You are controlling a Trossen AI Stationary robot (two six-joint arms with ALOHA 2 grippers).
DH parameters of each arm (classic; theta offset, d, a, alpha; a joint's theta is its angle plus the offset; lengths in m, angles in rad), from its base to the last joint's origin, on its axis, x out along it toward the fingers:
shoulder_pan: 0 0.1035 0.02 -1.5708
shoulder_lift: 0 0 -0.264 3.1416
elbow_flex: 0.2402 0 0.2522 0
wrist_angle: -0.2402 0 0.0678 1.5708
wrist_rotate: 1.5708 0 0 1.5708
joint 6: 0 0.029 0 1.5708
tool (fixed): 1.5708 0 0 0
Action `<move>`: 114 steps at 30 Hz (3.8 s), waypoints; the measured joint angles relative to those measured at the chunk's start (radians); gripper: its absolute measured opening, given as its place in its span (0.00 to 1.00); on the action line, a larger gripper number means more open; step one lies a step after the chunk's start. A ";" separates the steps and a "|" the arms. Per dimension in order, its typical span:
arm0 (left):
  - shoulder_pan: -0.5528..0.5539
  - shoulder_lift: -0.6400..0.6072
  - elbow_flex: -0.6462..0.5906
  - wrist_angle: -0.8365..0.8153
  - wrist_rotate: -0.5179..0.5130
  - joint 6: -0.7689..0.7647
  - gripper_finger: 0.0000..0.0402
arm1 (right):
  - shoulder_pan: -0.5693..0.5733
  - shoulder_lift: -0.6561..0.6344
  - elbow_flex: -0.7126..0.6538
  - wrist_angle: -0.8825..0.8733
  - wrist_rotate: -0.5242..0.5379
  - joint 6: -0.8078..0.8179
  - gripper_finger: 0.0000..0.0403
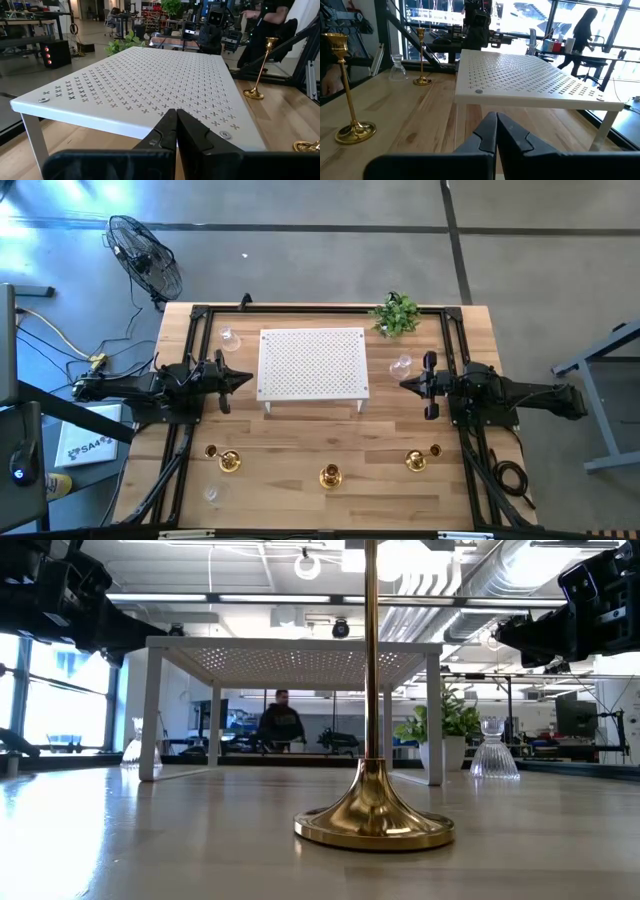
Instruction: Pick & Place candle stick holders
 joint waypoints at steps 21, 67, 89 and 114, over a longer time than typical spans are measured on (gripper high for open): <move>0.000 0.000 0.000 0.000 0.000 0.000 0.00 | 0.000 0.000 0.000 0.000 0.000 0.000 0.00; 0.000 0.000 0.000 0.000 0.001 0.000 0.00 | -0.003 0.000 0.000 0.135 0.279 0.153 0.03; 0.000 0.000 0.000 0.000 0.002 0.000 0.00 | -0.003 0.099 0.164 -0.150 0.437 0.183 0.60; 0.000 0.000 0.000 0.001 0.002 0.000 0.00 | -0.068 0.826 0.887 -0.944 0.356 0.719 0.60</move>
